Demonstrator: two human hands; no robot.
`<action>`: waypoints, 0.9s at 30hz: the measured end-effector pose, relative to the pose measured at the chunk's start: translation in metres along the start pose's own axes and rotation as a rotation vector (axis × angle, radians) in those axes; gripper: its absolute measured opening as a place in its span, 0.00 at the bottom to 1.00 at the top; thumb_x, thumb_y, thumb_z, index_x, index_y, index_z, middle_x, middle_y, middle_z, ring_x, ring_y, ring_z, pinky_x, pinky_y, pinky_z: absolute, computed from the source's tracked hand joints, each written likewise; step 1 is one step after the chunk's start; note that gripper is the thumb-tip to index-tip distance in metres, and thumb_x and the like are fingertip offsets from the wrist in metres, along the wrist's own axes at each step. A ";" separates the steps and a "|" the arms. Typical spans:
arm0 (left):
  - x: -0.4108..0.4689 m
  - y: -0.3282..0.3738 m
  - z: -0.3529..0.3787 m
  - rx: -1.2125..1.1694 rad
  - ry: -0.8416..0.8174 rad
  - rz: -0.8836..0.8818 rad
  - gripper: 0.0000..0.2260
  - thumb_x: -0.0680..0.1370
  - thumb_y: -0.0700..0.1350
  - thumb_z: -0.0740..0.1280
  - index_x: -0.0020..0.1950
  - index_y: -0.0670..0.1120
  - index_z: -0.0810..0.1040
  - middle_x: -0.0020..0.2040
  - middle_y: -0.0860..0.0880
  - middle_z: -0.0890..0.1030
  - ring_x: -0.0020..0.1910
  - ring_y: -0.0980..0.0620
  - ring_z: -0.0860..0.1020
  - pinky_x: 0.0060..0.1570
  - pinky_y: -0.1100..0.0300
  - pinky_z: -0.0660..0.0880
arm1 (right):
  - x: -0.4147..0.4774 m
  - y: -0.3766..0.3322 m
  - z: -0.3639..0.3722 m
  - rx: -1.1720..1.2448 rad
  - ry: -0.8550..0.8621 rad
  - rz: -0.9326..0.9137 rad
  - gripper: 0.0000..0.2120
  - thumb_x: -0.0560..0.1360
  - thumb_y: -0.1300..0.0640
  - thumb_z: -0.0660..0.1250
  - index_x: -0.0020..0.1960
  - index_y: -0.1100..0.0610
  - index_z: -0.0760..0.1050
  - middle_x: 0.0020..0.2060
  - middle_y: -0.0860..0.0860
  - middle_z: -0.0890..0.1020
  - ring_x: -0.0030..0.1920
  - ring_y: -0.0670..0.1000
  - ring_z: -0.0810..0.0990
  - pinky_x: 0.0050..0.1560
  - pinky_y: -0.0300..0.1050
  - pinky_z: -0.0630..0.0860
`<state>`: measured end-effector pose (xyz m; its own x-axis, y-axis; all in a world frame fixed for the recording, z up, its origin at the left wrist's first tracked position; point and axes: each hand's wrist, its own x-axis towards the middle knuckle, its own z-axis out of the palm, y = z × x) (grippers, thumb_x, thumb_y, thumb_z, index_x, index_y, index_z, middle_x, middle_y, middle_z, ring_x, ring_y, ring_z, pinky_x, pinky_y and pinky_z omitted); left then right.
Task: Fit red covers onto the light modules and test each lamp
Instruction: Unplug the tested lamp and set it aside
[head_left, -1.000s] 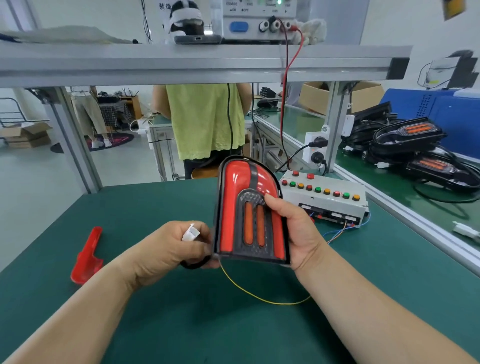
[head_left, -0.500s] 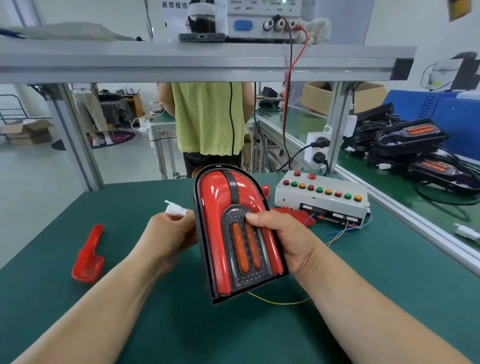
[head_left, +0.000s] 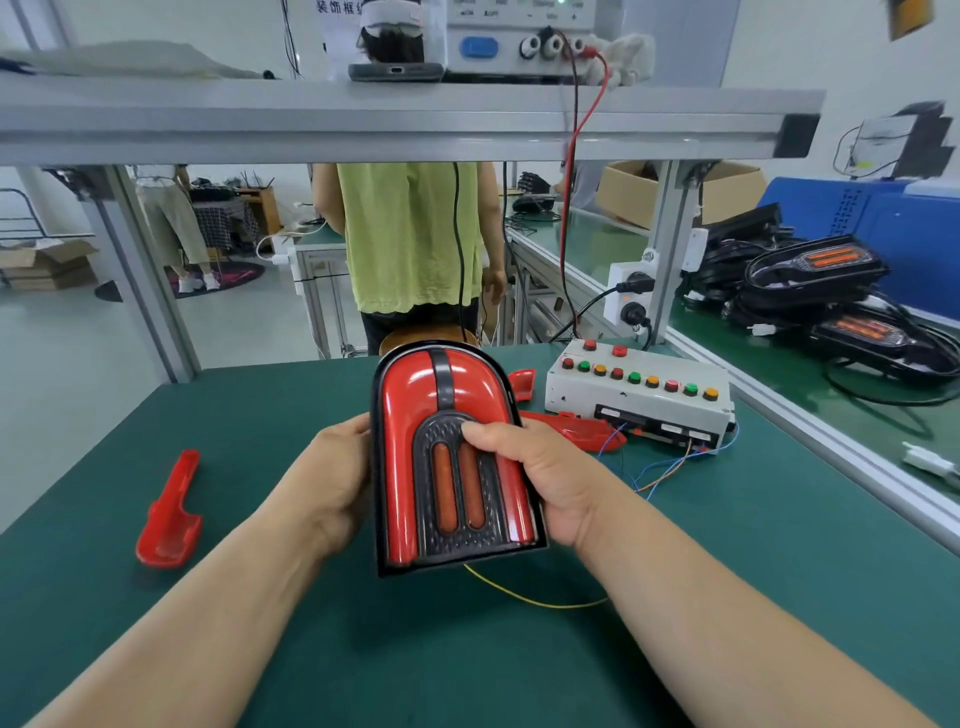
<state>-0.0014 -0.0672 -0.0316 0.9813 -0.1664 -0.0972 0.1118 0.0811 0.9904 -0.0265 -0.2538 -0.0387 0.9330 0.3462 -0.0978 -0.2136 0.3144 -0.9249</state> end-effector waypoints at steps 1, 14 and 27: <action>-0.001 0.000 0.002 -0.040 -0.022 -0.021 0.17 0.84 0.48 0.59 0.52 0.41 0.85 0.50 0.38 0.85 0.45 0.42 0.85 0.41 0.52 0.81 | 0.001 -0.001 -0.001 0.010 0.036 -0.017 0.13 0.74 0.57 0.73 0.57 0.60 0.82 0.50 0.61 0.85 0.46 0.58 0.86 0.45 0.54 0.83; -0.028 -0.005 0.040 -0.317 0.002 0.069 0.23 0.84 0.57 0.54 0.54 0.44 0.85 0.53 0.43 0.85 0.51 0.47 0.85 0.40 0.56 0.82 | -0.003 -0.024 0.006 -0.222 0.473 -0.211 0.41 0.73 0.33 0.67 0.74 0.60 0.64 0.64 0.60 0.79 0.60 0.60 0.81 0.61 0.61 0.79; -0.044 0.010 0.090 -0.405 -0.048 0.143 0.17 0.84 0.53 0.58 0.50 0.52 0.87 0.51 0.46 0.86 0.48 0.49 0.85 0.42 0.51 0.83 | -0.057 -0.052 -0.010 -0.015 0.562 -0.191 0.23 0.82 0.40 0.58 0.50 0.56 0.83 0.48 0.59 0.86 0.48 0.59 0.86 0.46 0.59 0.84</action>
<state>-0.0574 -0.1472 -0.0084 0.9841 -0.1698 0.0524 0.0370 0.4841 0.8742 -0.0656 -0.2989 0.0117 0.9656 -0.2382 -0.1044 -0.0261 0.3108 -0.9501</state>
